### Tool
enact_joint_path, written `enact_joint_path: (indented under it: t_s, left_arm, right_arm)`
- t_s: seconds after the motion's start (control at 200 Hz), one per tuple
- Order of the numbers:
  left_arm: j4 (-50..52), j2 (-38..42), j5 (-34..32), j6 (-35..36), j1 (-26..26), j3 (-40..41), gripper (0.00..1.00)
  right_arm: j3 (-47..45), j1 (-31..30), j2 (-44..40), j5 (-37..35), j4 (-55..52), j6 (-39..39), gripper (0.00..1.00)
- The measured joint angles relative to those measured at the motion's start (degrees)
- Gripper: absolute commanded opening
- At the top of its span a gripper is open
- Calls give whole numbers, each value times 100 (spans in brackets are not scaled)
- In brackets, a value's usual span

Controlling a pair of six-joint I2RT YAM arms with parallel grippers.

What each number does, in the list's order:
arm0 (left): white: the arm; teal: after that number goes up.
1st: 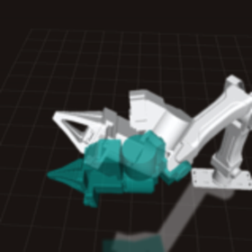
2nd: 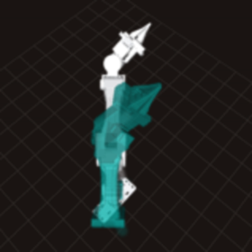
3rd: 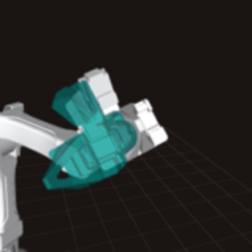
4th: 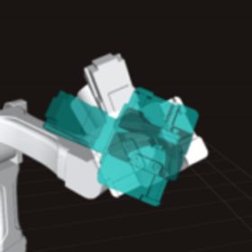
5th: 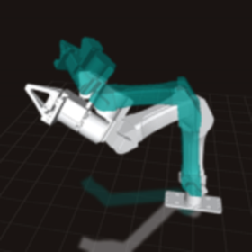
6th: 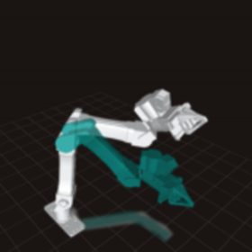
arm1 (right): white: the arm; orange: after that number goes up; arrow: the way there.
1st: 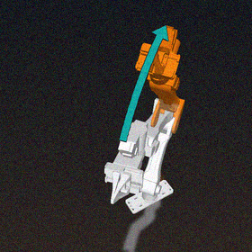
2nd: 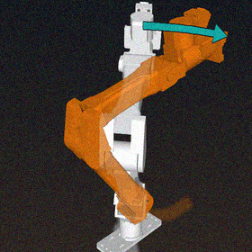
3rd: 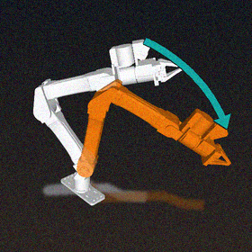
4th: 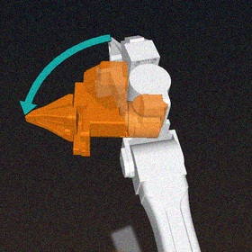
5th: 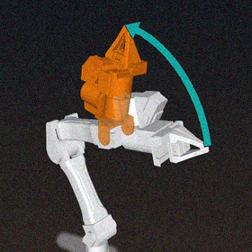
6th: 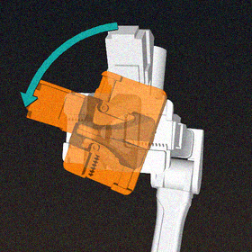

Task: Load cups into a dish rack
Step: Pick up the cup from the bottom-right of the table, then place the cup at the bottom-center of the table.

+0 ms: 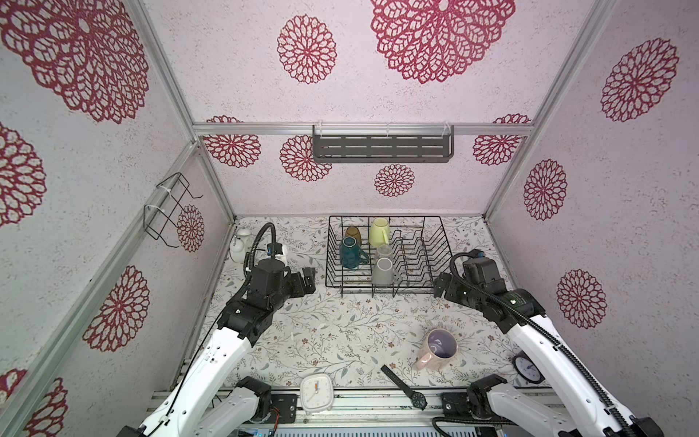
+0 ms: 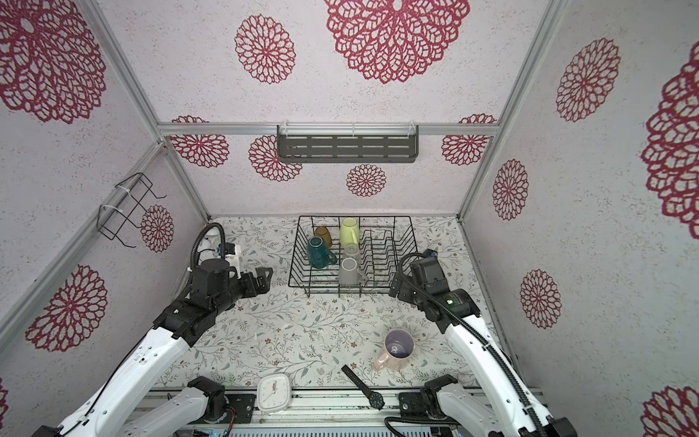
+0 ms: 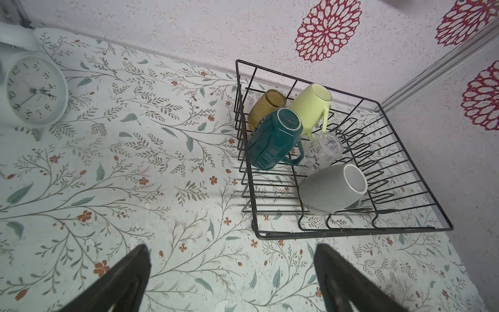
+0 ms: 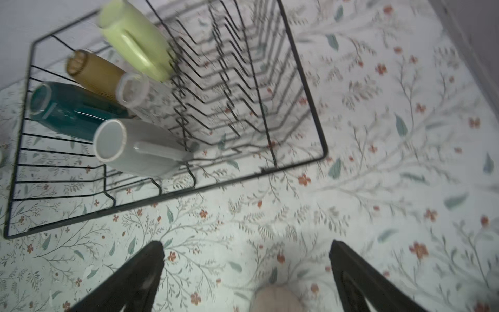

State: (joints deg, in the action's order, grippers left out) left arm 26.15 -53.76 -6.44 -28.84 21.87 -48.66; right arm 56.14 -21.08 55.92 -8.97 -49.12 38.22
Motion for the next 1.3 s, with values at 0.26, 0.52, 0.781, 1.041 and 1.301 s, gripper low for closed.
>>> enact_joint_path:
  t_s: [0.26, 0.52, 0.781, 1.041, 1.301]
  left_arm:
    - [-210, 17, -313, 13, 24, 133, 99]
    - [-232, -98, -466, 83, 26, 114, 98]
    - [-229, -155, -520, 131, 26, 66, 98]
    - [-70, -81, -553, 92, 26, 59, 98]
    - [-48, 518, 802, 282, 37, 195, 94]
  right_arm:
    - [-243, 15, 205, 520, -1751, 695, 89]
    - [-636, 15, 142, 1102, -1980, 494, 57]
    - [-929, -13, 466, 1335, -1720, 59, 8]
    - [-1141, -267, 590, 2090, -599, 33, 0]
    - [-885, -1056, 1252, 2422, 225, 33, 0]
